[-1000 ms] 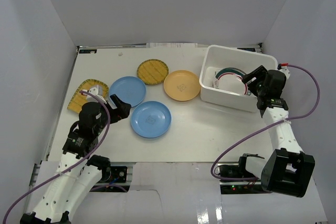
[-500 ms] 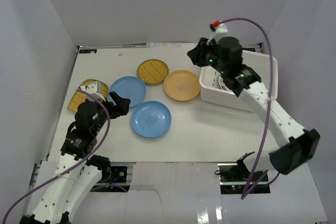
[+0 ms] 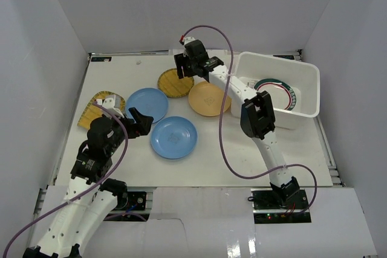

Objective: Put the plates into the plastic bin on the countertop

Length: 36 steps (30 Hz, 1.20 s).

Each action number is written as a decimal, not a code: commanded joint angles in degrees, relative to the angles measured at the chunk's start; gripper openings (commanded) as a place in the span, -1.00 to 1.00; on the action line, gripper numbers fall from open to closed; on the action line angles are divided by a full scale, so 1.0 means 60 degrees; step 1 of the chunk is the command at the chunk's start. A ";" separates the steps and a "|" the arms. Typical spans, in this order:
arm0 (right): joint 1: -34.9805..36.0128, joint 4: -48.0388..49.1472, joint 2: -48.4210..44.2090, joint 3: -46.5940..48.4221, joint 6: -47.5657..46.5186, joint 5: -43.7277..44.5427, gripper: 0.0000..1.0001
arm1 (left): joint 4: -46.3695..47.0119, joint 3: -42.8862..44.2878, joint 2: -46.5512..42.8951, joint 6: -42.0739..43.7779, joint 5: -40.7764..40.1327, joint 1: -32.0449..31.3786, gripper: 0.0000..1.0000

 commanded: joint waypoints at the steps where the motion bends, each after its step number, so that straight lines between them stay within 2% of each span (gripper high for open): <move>1: -0.0607 0.0252 0.0361 0.0948 0.0097 0.0054 0.44 | 0.0195 -0.0096 0.0094 0.0143 0.0354 -0.0007 0.96; 4: -0.0946 0.1146 0.0568 0.0070 0.0391 -0.0488 0.59 | 0.0224 -0.0082 0.0240 0.0172 0.0530 -0.0022 0.96; 6: -0.0990 0.1279 0.0904 0.0140 0.0333 -0.0710 0.64 | 0.0282 -0.0053 0.0328 0.0172 0.0632 -0.0007 0.96; 15: -0.1108 0.1865 0.2047 0.0216 0.0816 -0.1868 0.62 | 0.0443 0.0079 0.1017 0.0216 0.0794 -0.0007 0.96; 18: -0.1108 0.2128 0.2238 0.0171 0.1050 -0.2130 0.56 | 0.0458 0.0094 0.1105 0.0216 0.0794 0.0007 0.96; 21: -0.1122 0.2538 0.2413 0.0040 0.1532 -0.2585 0.37 | 0.0473 0.0094 0.1135 0.0230 0.0779 -0.0007 0.96; 22: -0.1122 0.2786 0.2356 -0.0338 0.1882 -0.2861 0.22 | 0.0473 0.0094 0.1135 0.0245 0.0750 0.0007 0.96; 24: -0.1122 0.3588 0.2224 -0.0808 0.2294 -0.2981 0.09 | 0.0458 0.0094 0.1135 0.0245 0.0735 0.0008 0.96; 25: -0.1122 0.3840 0.2107 -0.1188 0.2484 -0.2996 -0.10 | 0.0473 0.0079 0.1135 0.0245 0.0721 0.0022 0.96; 30: -0.1122 0.5011 0.1609 -0.1966 0.3174 -0.2309 -0.43 | 0.0473 0.0065 0.1091 0.0275 0.0691 0.0037 0.96; 34: -0.1122 0.5599 0.0864 -0.2494 0.3277 -0.1606 -0.78 | 0.0473 0.0079 0.1076 0.0260 0.0633 0.0095 0.96; 36: -0.1122 0.5863 0.0599 -0.2713 0.3277 -0.1546 -0.84 | 0.0473 0.0079 0.1076 0.0274 0.0618 0.0110 0.96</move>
